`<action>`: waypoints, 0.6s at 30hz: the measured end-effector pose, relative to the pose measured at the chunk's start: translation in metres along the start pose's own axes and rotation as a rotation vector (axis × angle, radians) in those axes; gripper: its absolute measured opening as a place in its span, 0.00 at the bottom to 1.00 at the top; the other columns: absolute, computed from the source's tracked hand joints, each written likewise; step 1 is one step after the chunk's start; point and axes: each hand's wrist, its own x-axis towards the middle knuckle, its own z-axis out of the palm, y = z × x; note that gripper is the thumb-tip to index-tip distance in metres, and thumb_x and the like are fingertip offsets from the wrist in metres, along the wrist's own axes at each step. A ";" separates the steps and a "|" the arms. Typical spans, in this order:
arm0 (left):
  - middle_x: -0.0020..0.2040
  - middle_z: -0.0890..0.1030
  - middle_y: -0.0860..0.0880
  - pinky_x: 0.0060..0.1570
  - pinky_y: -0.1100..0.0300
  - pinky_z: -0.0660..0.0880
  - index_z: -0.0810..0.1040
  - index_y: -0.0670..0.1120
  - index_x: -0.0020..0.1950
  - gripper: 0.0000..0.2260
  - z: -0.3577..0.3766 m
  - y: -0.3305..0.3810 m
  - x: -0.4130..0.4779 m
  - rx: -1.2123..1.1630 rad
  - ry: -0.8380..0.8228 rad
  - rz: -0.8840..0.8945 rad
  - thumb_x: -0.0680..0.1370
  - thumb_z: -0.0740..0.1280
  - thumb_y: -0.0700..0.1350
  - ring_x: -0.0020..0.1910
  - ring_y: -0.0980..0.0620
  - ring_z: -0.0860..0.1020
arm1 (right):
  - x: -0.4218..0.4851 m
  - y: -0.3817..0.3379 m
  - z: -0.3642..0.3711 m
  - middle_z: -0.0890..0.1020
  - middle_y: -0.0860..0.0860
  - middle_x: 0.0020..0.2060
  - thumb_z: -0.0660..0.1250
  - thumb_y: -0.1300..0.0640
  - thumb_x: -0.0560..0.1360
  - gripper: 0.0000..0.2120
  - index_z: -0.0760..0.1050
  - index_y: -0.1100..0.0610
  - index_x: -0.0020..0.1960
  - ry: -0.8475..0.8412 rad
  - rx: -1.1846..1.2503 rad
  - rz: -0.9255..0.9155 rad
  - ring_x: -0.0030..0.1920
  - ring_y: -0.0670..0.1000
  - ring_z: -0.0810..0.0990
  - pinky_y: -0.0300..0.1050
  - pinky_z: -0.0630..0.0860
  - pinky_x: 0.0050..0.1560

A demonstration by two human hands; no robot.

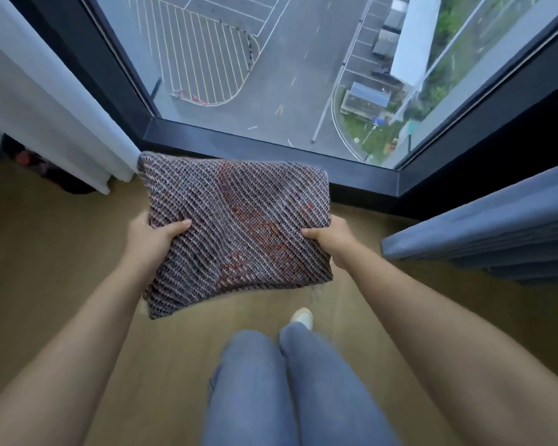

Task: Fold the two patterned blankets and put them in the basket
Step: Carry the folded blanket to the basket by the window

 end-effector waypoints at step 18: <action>0.51 0.80 0.51 0.55 0.50 0.74 0.75 0.49 0.54 0.15 0.210 -0.296 0.313 0.261 -0.075 0.075 0.70 0.74 0.43 0.53 0.47 0.79 | 0.376 0.205 0.021 0.81 0.56 0.54 0.71 0.64 0.69 0.15 0.75 0.59 0.56 0.129 -0.199 0.057 0.54 0.58 0.79 0.54 0.74 0.59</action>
